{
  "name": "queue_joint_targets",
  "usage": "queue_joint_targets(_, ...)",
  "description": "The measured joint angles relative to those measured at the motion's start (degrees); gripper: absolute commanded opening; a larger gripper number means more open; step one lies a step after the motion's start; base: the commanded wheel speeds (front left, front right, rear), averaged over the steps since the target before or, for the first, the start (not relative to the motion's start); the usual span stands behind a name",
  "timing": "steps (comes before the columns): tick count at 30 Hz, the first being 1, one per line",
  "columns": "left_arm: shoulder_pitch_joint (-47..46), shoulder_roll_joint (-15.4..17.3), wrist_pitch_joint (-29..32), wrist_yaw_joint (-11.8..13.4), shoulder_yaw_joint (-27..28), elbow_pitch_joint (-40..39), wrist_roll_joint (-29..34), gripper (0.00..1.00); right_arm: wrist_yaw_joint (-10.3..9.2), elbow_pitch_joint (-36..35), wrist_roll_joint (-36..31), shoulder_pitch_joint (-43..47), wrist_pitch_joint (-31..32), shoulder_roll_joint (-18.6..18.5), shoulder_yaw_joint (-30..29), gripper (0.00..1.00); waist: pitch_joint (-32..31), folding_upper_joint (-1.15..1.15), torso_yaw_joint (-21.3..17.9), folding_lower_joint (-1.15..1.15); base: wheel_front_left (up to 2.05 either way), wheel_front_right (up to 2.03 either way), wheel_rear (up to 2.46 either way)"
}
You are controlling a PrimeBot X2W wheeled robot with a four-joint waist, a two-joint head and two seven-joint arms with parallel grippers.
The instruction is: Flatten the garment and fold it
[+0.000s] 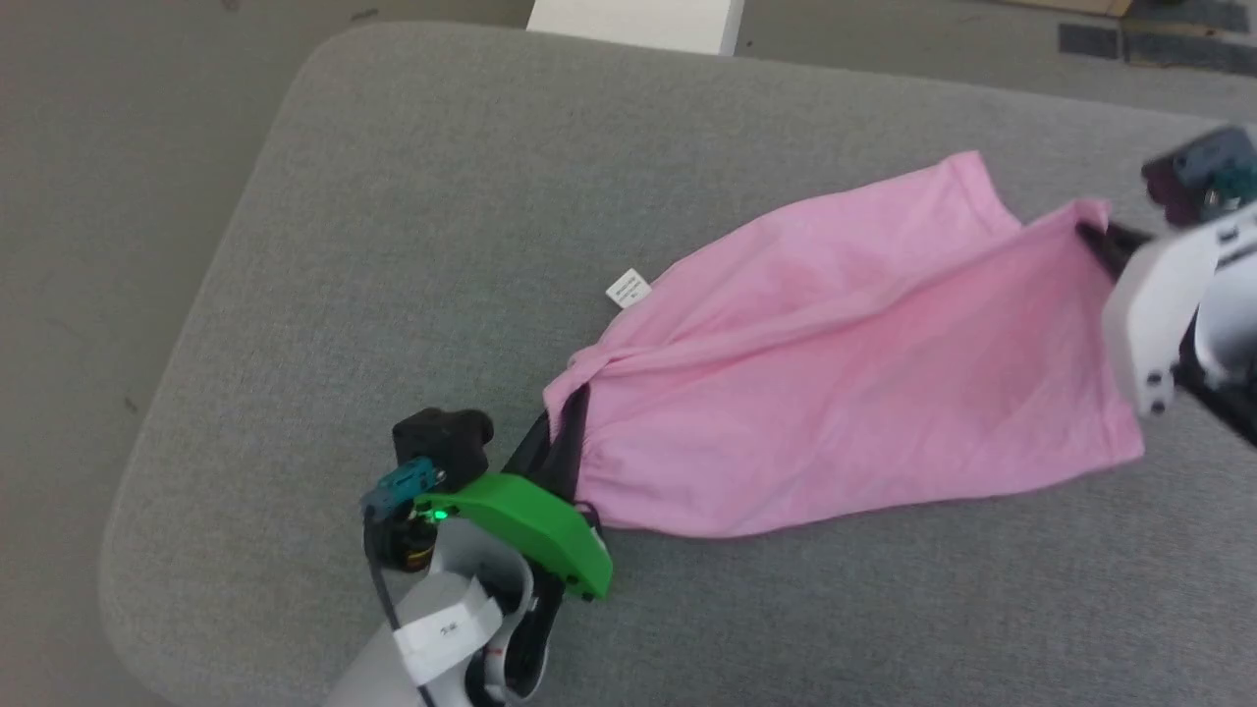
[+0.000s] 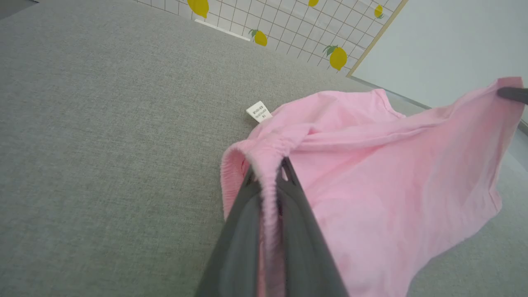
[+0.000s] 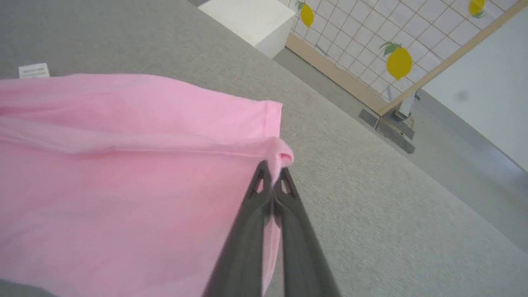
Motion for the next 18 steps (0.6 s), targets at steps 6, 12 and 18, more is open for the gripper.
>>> queue_joint_targets(6,-5.1,-3.3,-2.3,-0.9,-0.8,3.9,-0.4,0.0,0.0,11.2,0.0,-13.3,-1.2,-1.7,4.3,0.0,4.2,0.0,2.6,0.0,0.0,0.0,0.0)
queue_joint_targets(12,-9.1,-5.2,-4.6,-1.8,-2.2,6.6,-1.0,0.0,0.0,18.5,-0.1,-21.5,-0.9,-2.2,7.5,0.0,9.1,0.0,5.3,0.0,0.0,0.0,0.0)
queue_joint_targets(18,-11.3,-5.6,-6.1,-1.8,-3.9,8.5,-2.4,0.0,0.0,24.1,0.2,-25.1,0.6,-2.2,10.4,0.0,13.1,0.0,8.1,0.01,0.0,0.0,0.0)
